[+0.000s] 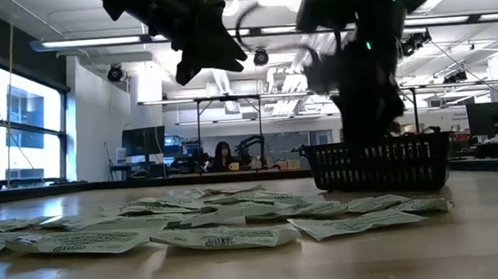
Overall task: Pick and place Stevia / Truvia into bins
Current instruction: Adjust the stevia packets in the black bin, then put the stevia packet into the black bin
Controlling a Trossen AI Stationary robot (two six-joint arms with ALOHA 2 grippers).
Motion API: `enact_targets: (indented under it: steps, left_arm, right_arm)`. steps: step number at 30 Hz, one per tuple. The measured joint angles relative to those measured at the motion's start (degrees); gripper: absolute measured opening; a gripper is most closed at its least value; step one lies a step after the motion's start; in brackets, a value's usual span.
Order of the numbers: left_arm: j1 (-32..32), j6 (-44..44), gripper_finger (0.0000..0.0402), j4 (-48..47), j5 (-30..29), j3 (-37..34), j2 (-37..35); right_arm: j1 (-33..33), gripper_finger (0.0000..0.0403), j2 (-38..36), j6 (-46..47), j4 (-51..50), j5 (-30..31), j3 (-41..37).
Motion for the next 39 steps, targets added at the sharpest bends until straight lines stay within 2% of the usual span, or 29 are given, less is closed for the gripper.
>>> enact_targets:
  steps: [9, 13, 26, 34, 39]
  left_arm:
    - [0.11, 0.02, 0.0131, 0.0, -1.12, 0.0, 0.02]
    - [0.11, 0.04, 0.0131, 0.0, -1.49, 0.0, 0.04]
    - [0.11, -0.08, 0.0131, 0.01, -2.97, 0.0, 0.07]
    - [0.11, -0.39, 0.0131, 0.0, -3.03, 0.0, 0.07]
    - [0.11, -0.31, 0.0131, 0.0, -3.06, 0.0, 0.07]
  right_arm:
    - [1.2, 0.0216, -1.77, -7.46, -14.79, 5.75, 8.67]
    - [1.2, 0.0216, -0.8, -10.28, -14.74, 2.87, 7.08]
    - [1.31, 0.0216, 9.04, -10.05, -10.5, 3.99, 5.53]
    - [2.22, 0.0216, 4.56, -9.01, -11.6, 4.13, 7.96]
    - [2.12, 0.0216, 2.93, -9.31, -17.17, 3.78, 9.66]
